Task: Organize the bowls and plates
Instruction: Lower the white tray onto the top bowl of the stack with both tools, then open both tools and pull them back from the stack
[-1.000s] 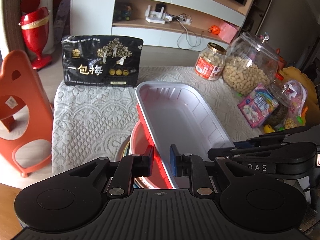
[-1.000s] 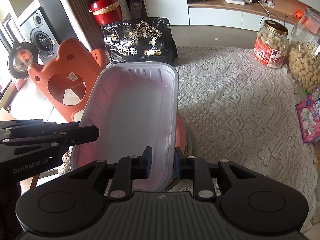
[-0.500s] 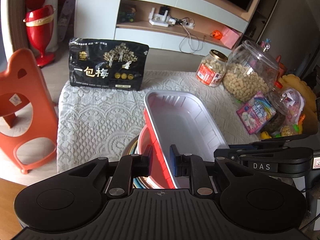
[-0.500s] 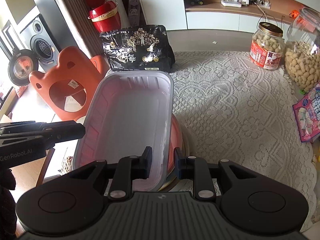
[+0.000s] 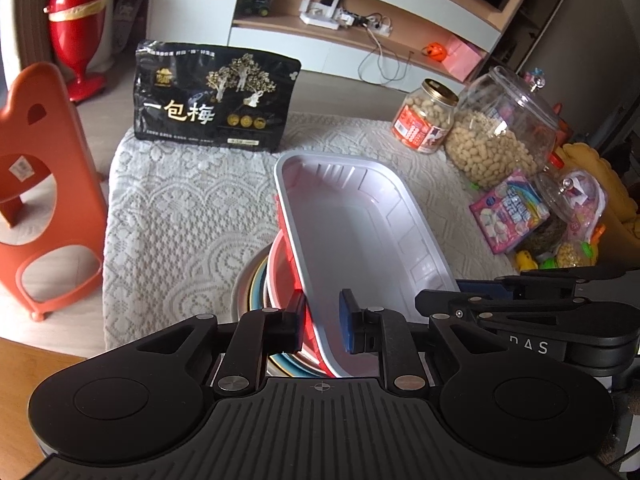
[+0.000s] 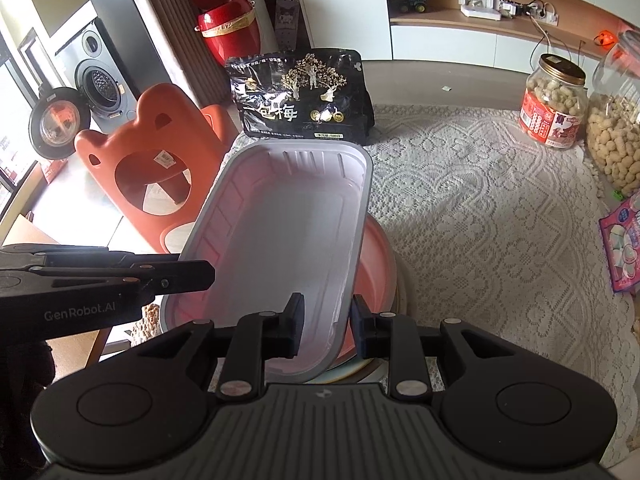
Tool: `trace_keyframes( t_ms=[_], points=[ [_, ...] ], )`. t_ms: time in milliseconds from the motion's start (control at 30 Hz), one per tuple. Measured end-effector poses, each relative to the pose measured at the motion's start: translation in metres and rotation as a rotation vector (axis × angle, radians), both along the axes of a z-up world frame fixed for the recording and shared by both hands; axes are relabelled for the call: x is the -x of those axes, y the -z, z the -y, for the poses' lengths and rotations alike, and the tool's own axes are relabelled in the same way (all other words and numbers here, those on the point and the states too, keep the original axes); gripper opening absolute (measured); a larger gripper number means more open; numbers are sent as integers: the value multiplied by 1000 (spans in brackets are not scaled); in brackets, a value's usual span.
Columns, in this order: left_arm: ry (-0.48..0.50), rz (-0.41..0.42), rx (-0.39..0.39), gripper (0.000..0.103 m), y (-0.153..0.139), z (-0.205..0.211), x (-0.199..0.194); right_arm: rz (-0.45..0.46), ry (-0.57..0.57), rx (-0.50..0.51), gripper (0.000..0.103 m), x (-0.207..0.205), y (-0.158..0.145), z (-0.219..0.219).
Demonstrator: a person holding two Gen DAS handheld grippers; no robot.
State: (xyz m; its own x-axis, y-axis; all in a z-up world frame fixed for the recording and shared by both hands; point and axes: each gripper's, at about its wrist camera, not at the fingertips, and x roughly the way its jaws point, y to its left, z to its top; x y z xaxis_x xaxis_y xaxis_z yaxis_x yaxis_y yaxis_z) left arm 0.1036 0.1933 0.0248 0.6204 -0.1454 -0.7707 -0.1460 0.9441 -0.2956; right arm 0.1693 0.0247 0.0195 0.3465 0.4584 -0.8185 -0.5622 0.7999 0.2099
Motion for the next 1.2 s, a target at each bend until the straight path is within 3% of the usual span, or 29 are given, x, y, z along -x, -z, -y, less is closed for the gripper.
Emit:
trace_keyframes(
  t_ms=[400,800,1200],
  points=[
    [-11,2,22,20,1,-2,0,-6,13,2,26,-1,5,5],
    [-35,37,-62,20,-8,11,11,4,30,-37,26,-2,3,19],
    [-120,102,-121,20,-16,19,31,65,-9,-95,30,13,4,29]
  ],
)
